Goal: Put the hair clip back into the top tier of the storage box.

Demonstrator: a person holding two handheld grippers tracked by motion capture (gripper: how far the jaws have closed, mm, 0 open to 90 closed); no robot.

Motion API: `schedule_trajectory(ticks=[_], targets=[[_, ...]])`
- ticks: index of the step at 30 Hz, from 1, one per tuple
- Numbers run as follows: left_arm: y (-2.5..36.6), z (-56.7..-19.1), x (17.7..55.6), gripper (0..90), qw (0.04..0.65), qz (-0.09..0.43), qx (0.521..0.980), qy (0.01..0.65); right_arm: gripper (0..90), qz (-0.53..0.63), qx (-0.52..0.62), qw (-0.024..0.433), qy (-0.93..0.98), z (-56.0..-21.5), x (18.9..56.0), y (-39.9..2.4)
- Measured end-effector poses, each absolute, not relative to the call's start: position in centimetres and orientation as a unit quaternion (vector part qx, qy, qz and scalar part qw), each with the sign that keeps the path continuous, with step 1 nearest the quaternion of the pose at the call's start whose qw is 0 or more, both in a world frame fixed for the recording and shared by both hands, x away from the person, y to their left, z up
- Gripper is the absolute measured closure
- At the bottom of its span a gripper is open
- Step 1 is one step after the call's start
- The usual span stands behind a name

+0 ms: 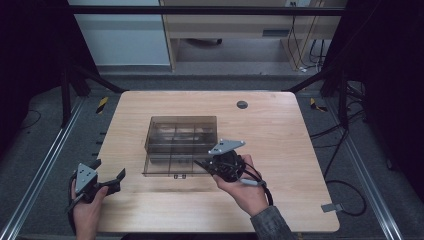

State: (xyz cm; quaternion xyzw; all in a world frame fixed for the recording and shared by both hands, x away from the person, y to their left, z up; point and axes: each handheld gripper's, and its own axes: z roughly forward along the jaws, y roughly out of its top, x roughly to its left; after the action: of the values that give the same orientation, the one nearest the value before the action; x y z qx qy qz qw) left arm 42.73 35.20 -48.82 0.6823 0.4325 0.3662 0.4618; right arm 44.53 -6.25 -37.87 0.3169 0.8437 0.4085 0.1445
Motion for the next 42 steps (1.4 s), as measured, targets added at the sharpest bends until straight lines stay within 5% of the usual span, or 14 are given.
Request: schedule_trajectory(ticks=[13, 38, 42], targets=[[34.0, -46.0, 43.2, 7.0, 0.430, 0.369, 0.708, 0.421, 87.9, 0.439, 0.310, 0.151, 0.830, -37.9, 43.7, -7.1], [29.0, -35.6, 47.1, 18.2, 0.428, 0.278, 0.793, 0.332, 90.0, 0.473, 0.305, 0.173, 0.808, -39.7, 41.8, -5.6], [27.9, -34.9, 47.9, 29.2, 0.420, 0.278, 0.803, 0.319, 90.0, 0.470, 0.307, 0.169, 0.810, -40.3, 41.5, -5.7]])
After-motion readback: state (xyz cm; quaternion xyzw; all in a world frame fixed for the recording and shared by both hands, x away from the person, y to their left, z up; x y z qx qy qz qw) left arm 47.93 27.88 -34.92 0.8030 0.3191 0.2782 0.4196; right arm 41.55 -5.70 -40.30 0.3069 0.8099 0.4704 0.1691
